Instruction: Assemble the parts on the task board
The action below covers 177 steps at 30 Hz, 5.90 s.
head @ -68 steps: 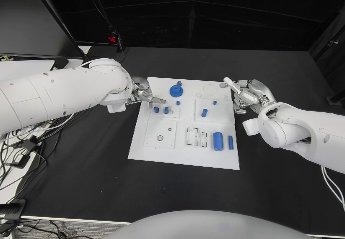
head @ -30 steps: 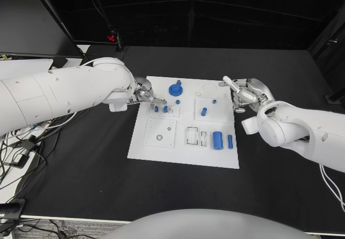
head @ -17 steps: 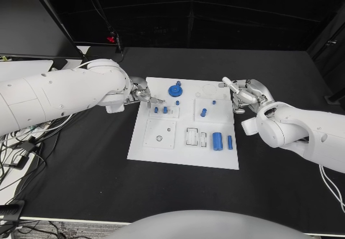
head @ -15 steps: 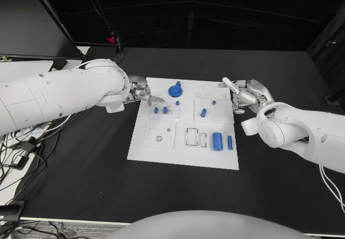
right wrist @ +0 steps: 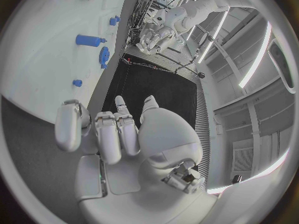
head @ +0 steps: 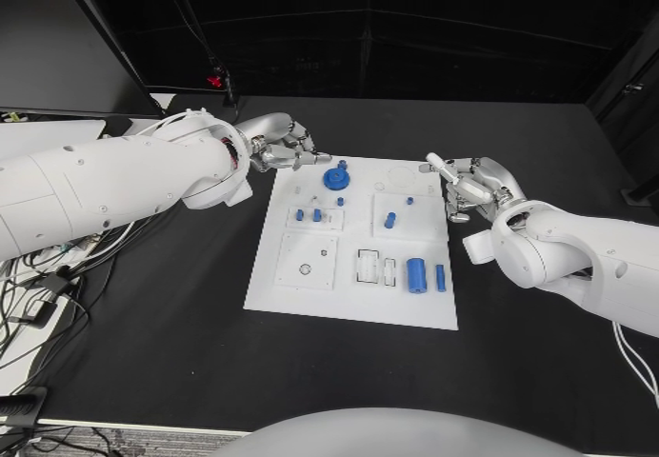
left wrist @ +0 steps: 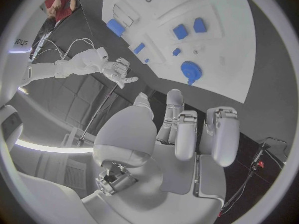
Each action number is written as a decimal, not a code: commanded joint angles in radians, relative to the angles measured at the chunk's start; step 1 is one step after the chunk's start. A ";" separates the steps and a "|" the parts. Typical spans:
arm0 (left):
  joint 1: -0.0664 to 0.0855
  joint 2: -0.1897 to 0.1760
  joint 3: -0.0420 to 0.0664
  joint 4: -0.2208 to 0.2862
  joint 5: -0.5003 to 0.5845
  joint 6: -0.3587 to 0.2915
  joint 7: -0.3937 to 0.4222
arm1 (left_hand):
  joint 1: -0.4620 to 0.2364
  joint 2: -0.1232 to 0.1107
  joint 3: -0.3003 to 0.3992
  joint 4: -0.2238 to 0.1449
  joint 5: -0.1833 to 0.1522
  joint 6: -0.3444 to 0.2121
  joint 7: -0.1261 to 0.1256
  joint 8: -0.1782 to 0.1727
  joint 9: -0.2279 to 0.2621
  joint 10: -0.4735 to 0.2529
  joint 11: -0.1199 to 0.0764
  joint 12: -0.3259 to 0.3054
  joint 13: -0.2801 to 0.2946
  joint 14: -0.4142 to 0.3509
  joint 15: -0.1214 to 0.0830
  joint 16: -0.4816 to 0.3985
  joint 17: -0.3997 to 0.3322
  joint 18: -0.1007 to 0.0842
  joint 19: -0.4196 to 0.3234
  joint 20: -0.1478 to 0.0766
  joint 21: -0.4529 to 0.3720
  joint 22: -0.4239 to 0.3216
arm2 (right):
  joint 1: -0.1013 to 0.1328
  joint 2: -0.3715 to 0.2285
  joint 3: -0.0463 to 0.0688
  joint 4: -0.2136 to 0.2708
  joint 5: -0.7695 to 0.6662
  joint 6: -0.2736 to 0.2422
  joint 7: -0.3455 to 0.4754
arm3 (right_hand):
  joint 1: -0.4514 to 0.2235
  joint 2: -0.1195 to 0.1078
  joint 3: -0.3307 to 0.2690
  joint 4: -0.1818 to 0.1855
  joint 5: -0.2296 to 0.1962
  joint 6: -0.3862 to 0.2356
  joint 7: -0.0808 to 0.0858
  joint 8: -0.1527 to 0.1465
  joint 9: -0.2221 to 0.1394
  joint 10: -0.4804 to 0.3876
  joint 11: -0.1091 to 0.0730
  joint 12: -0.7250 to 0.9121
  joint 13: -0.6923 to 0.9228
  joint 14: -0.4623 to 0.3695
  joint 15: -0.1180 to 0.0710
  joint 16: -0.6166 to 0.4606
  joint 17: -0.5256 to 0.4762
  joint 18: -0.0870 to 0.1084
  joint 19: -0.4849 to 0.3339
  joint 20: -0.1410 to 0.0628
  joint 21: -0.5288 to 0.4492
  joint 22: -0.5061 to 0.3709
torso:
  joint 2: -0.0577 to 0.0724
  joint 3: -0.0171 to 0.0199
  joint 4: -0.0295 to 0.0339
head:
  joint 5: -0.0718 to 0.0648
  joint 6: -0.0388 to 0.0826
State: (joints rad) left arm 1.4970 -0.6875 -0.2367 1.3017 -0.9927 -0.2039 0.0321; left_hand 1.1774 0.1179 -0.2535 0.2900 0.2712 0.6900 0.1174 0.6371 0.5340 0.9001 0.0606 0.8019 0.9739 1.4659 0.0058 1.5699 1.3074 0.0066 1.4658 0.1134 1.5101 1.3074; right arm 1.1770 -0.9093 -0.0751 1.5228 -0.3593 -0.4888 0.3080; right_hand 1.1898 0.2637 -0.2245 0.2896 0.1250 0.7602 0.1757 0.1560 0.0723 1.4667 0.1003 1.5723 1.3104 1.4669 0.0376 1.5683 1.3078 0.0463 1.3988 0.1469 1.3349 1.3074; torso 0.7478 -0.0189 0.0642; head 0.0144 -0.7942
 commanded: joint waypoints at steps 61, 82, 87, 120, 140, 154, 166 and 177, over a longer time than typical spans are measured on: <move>-0.141 0.185 0.000 -0.196 -0.665 -0.297 0.183 | 0.499 -0.143 0.337 -0.004 -0.220 0.243 0.035 -0.492 -0.456 -0.005 0.043 -0.542 -0.912 0.105 0.023 0.001 0.263 -0.007 0.105 0.021 0.061 0.263 | 0.089 -0.029 0.002 0.021 -0.212 0.028 -0.046 | 0.047 0.013 -0.061 0.001 0.000 -0.017 -0.002 0.032 -0.001 0.026 -0.003 -0.056 0.189 0.104 0.000 0.002 0.263 0.059 -0.121 0.001 -0.205 0.089 | 0.000 -0.0032 0.0012 | -0.009 0.080; -0.144 0.218 0.001 -0.232 -0.670 -0.193 0.163 | 0.438 -0.194 0.309 0.001 -0.224 0.281 0.023 -0.504 -0.460 0.030 0.031 -0.555 -0.911 0.105 0.017 0.001 0.263 -0.007 0.105 0.012 0.061 0.263 | 0.089 -0.030 0.002 0.018 -0.212 0.020 -0.044 | 0.047 0.014 -0.062 0.001 0.000 -0.016 -0.002 0.033 -0.001 0.027 -0.003 -0.056 0.189 0.104 -0.001 0.002 0.263 0.058 -0.120 0.000 -0.205 0.089 | -0.001 -0.0035 0.0035 | -0.014 0.066; -0.145 0.227 0.001 -0.243 -0.670 -0.177 0.154 | 0.462 -0.197 0.321 -0.002 -0.224 0.281 0.017 -0.511 -0.462 0.020 0.025 -0.566 -0.911 0.105 0.011 0.001 0.263 -0.007 0.105 0.008 0.061 0.263 | 0.089 -0.029 0.002 0.016 -0.212 0.019 -0.043 | 0.048 0.014 -0.062 0.001 0.000 -0.016 -0.002 0.033 -0.001 0.026 -0.003 -0.057 0.188 0.104 -0.001 0.002 0.263 0.059 -0.121 0.000 -0.207 0.088 | -0.001 -0.0036 0.0017 | -0.010 0.064; -0.146 0.280 0.001 -0.313 -0.669 -0.059 0.175 | 0.529 -0.190 0.378 0.001 -0.224 0.293 0.011 -0.529 -0.462 0.044 0.019 -0.585 -0.910 0.105 0.009 0.001 0.263 -0.007 0.105 0.002 0.061 0.263 | 0.089 -0.023 0.002 0.008 -0.209 0.021 -0.041 | 0.048 0.014 -0.063 0.001 0.000 -0.015 -0.001 0.034 -0.001 0.024 -0.003 -0.058 0.186 0.104 -0.001 0.002 0.263 0.059 -0.122 0.000 -0.210 0.087 | -0.001 -0.0038 0.0024 | -0.009 0.048; -0.148 0.298 0.001 -0.319 -0.669 -0.035 0.167 | 0.538 -0.167 0.407 0.000 -0.224 0.310 0.007 -0.529 -0.460 0.063 0.017 -0.592 -0.912 0.105 0.008 0.001 0.263 -0.007 0.105 0.001 0.061 0.263 | 0.089 -0.023 0.002 0.006 -0.201 0.025 -0.041 | 0.048 0.014 -0.063 0.001 0.000 -0.015 -0.001 0.034 -0.001 0.024 -0.003 -0.058 0.186 0.104 -0.001 0.002 0.263 0.059 -0.122 0.000 -0.212 0.086 | -0.001 -0.0035 0.0026 | -0.013 0.041; -0.149 0.300 0.001 -0.323 -0.669 -0.016 0.159 | 0.545 -0.171 0.416 0.000 -0.224 0.314 0.009 -0.530 -0.460 0.073 0.018 -0.596 -0.912 0.105 0.010 0.001 0.263 -0.007 0.105 0.001 0.061 0.263 | 0.089 -0.023 0.002 0.005 -0.200 0.026 -0.040 | 0.049 0.015 -0.064 0.001 0.001 -0.015 -0.002 0.035 -0.001 0.023 -0.003 -0.059 0.185 0.104 -0.001 0.002 0.263 0.059 -0.122 0.000 -0.212 0.086 | -0.002 -0.0036 0.0031 | -0.016 0.040; -0.149 0.295 0.001 -0.321 -0.669 -0.004 0.153 | 0.541 -0.171 0.425 0.001 -0.223 0.329 0.010 -0.527 -0.458 0.092 0.019 -0.596 -0.911 0.105 0.010 0.001 0.263 -0.007 0.105 0.002 0.061 0.263 | 0.089 -0.025 0.002 0.008 -0.200 0.025 -0.040 | 0.049 0.015 -0.064 0.001 0.001 -0.015 -0.002 0.035 -0.001 0.023 -0.003 -0.059 0.185 0.104 -0.001 0.002 0.263 0.059 -0.122 0.000 -0.212 0.086 | -0.001 -0.0036 0.0015 | -0.016 0.034; -0.149 0.298 0.001 -0.324 -0.669 0.000 0.156 | 0.536 -0.161 0.446 0.000 -0.223 0.388 -0.002 -0.505 -0.448 0.153 0.006 -0.593 -0.911 0.105 0.000 0.001 0.263 -0.007 0.105 -0.002 0.061 0.263 | 0.089 -0.028 0.002 0.011 -0.200 0.024 -0.041 | 0.049 0.015 -0.064 0.001 0.001 -0.015 -0.002 0.035 -0.001 0.023 -0.003 -0.059 0.185 0.104 -0.001 0.002 0.263 0.059 -0.122 0.000 -0.212 0.086 | -0.001 -0.0037 0.0019 | -0.020 0.029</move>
State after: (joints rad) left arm 1.3528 -0.3897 -0.2323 0.9799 -1.6566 -0.2410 0.1941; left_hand 1.7153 -0.0497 0.1879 0.2900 0.0539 1.0704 0.1158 0.1260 0.0830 1.0475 0.0670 0.2071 0.0628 1.4677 0.0132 1.5699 1.3073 0.0067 1.4650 0.1173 1.5676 1.3074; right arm 1.2639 -0.9369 -0.0739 1.5302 -0.5616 -0.4680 0.2584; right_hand 1.2289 0.2789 -0.2818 0.2918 0.1304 0.7509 0.1735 0.1856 0.0719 1.4632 0.1039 1.5173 1.3101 1.4668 0.0451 1.5683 1.3073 0.0930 1.2827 0.1451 1.1265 1.3074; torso 0.7469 -0.0223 0.0656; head -0.0045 -0.7641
